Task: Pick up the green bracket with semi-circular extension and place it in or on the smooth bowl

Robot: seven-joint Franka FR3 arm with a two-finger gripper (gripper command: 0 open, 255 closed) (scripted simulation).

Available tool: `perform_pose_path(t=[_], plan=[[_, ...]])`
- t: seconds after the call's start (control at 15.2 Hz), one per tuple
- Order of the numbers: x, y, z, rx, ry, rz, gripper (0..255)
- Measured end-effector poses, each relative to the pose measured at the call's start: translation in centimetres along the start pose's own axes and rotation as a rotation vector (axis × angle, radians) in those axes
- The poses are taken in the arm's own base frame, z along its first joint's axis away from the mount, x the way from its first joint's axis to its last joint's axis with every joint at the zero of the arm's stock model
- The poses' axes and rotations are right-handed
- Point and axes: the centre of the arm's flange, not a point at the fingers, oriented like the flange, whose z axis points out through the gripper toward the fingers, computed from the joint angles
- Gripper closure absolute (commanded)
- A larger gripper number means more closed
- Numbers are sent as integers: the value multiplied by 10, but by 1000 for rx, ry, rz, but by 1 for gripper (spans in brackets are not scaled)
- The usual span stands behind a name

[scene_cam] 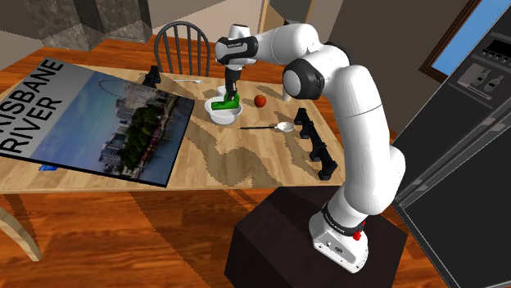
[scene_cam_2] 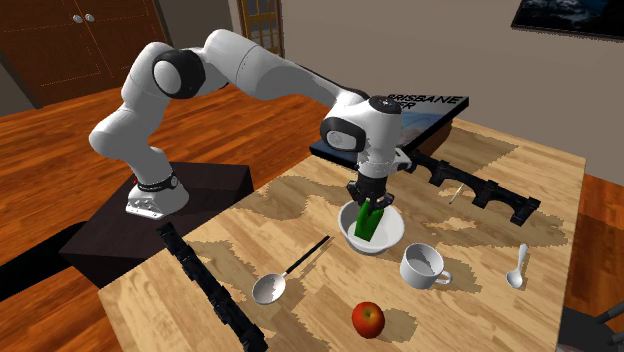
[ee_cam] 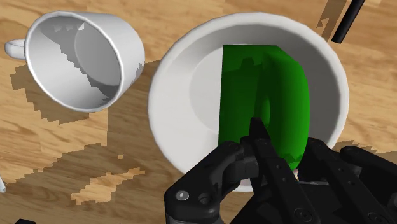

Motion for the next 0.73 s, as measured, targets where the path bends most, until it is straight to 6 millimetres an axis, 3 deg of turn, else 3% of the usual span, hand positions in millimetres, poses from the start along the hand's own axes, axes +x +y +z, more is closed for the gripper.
perform_pose_path(t=[0.07,0.46,0.73], plan=[[0,0,0,0,0,0,0],[0,0,0,0,0,0,0],[2,1,-40,-2,0,0,0]])
